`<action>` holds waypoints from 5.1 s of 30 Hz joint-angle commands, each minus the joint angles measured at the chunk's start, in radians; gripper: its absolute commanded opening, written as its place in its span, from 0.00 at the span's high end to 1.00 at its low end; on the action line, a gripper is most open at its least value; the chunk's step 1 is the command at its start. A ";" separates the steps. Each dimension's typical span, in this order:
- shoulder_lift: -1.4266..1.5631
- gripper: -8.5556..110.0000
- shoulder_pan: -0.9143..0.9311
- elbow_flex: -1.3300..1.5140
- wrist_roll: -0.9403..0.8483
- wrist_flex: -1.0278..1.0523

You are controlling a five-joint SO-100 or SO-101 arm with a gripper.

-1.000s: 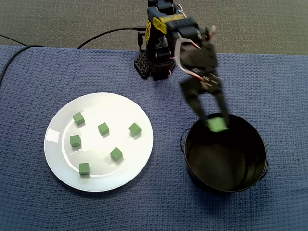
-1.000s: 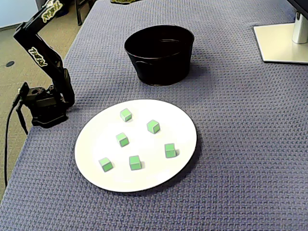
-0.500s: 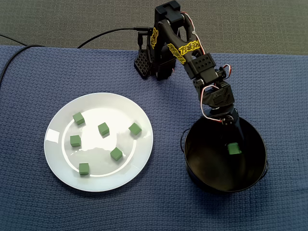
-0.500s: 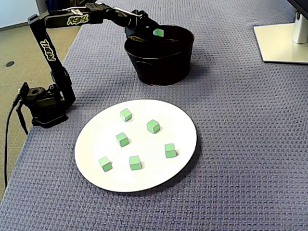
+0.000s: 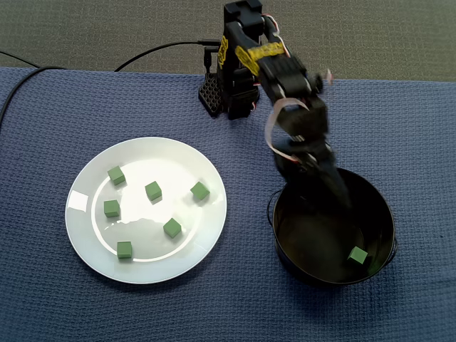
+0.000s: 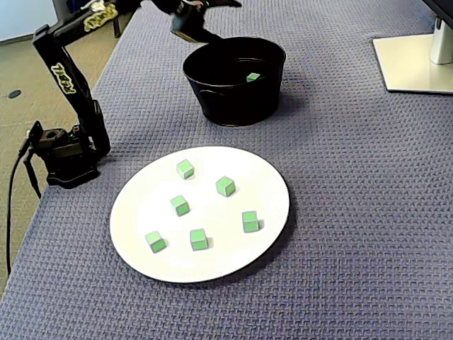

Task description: Pick up the items on the white plate and put them in the black container.

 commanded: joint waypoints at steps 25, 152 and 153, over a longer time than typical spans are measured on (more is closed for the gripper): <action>-0.364 0.65 0.632 -0.029 -0.393 0.663; -0.104 0.67 0.979 -0.032 -0.747 0.397; -0.130 0.66 0.980 -0.006 -0.769 0.379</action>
